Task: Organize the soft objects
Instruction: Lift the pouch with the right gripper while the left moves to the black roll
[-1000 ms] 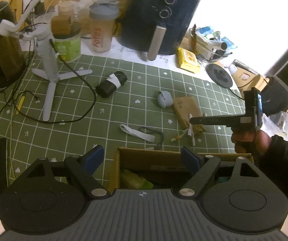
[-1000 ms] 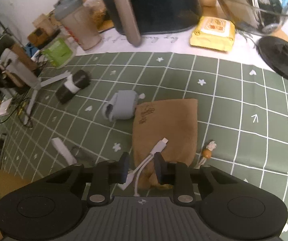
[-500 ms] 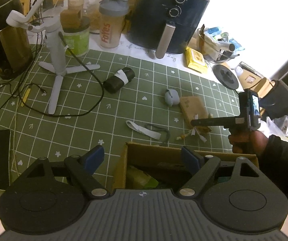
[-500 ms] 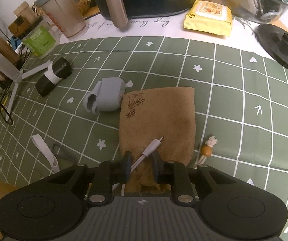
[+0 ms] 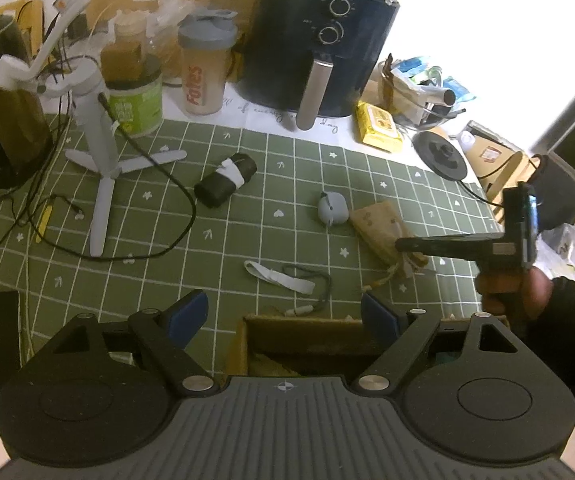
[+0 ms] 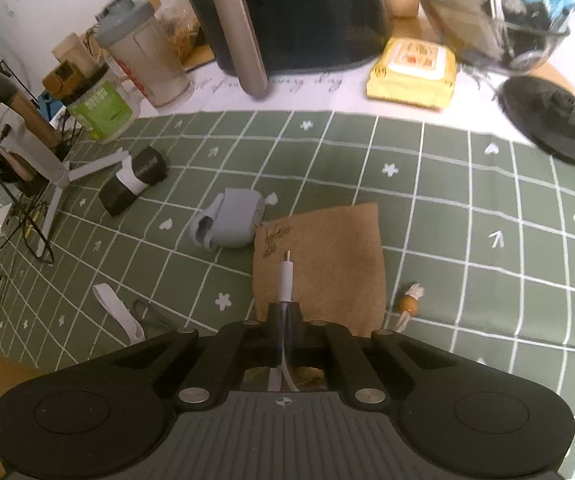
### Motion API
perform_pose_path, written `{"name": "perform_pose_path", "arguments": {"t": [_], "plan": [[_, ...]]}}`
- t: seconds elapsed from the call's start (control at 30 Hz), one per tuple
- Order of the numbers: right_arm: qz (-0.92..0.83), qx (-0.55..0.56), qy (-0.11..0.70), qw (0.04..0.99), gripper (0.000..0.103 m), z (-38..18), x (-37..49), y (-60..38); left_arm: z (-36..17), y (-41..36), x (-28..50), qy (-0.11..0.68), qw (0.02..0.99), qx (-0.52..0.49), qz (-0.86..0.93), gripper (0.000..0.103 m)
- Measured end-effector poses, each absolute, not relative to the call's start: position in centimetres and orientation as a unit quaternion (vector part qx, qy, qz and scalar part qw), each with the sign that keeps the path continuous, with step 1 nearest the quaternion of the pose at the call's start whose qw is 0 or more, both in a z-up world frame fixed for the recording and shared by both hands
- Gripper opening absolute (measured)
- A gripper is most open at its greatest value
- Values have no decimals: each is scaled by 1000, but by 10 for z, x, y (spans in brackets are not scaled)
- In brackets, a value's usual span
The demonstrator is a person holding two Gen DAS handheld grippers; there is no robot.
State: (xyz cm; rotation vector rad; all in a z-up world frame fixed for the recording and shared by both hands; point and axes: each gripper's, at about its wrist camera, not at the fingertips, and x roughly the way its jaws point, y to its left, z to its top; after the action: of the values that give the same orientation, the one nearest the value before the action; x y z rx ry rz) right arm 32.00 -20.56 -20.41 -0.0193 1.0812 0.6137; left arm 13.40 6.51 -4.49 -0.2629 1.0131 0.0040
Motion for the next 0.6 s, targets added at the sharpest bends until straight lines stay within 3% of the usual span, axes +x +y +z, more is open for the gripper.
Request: {"name": "perform_pose_path", "arguments": {"t": [0.33,0.6], "plan": [[291,58,488,821,5,-179,308,-230,-40,67,155,471,876,-100,-22,84],[266,45,477,837,5,-174,297,-236,-38,64,168,465,880,-85,-42,84]]}}
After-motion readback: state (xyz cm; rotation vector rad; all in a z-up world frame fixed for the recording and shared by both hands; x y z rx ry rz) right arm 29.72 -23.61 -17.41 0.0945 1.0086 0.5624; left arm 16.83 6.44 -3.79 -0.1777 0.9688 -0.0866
